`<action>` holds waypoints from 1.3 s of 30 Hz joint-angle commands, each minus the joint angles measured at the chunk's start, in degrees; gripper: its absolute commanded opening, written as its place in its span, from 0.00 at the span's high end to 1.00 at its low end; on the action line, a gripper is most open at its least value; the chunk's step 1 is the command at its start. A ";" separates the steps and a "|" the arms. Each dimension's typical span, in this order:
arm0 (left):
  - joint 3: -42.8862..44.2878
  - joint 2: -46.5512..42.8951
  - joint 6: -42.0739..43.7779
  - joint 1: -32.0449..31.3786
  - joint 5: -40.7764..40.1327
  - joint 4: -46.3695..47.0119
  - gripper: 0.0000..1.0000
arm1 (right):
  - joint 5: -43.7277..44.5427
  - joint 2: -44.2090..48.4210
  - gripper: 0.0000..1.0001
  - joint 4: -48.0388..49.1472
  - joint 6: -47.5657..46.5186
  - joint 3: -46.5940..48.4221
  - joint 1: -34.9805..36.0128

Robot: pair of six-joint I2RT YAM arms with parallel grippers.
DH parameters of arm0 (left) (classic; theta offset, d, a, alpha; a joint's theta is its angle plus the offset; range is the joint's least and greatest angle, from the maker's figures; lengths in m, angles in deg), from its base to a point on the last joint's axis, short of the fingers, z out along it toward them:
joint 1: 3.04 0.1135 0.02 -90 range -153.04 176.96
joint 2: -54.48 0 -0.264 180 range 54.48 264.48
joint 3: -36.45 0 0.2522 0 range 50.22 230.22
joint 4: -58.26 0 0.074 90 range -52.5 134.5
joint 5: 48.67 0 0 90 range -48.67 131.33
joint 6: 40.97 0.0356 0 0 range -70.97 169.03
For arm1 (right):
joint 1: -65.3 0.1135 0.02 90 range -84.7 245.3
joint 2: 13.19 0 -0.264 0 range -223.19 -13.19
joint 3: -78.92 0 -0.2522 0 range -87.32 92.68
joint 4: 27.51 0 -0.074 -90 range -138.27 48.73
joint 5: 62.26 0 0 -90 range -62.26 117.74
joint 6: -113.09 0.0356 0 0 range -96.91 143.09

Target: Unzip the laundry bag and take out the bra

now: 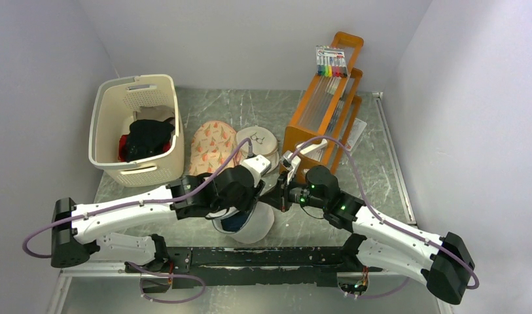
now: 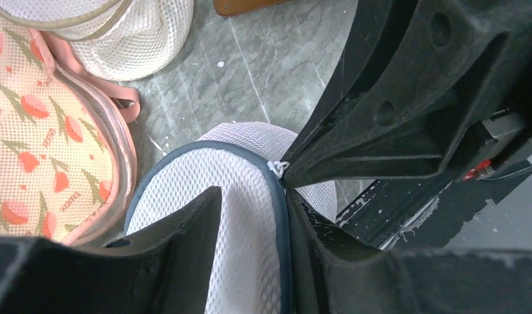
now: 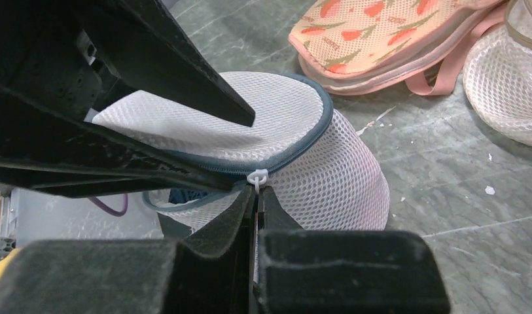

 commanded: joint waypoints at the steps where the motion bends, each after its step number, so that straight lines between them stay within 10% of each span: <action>1: 2.76 1.04 1.80 0.12 -1.52 -0.78 0.55 | -1.35 1.26 1.00 2.64 -0.96 -0.84 -0.03; 9: 3.35 -4.51 2.03 0.12 0.00 -2.59 0.93 | 3.26 0.19 1.00 1.66 -1.39 -1.12 -0.07; 20: -4.53 -22.21 1.05 0.12 -2.12 4.63 0.93 | 14.73 0.43 1.00 -2.96 1.62 -1.67 -0.22; 35: 2.49 -2.98 2.29 0.12 0.59 -2.81 0.42 | -0.12 -0.39 1.00 2.08 -2.29 0.23 -0.01; 39: 2.86 0.35 5.07 0.07 0.06 -0.72 0.48 | -1.17 0.17 1.00 2.04 -2.16 -0.22 0.08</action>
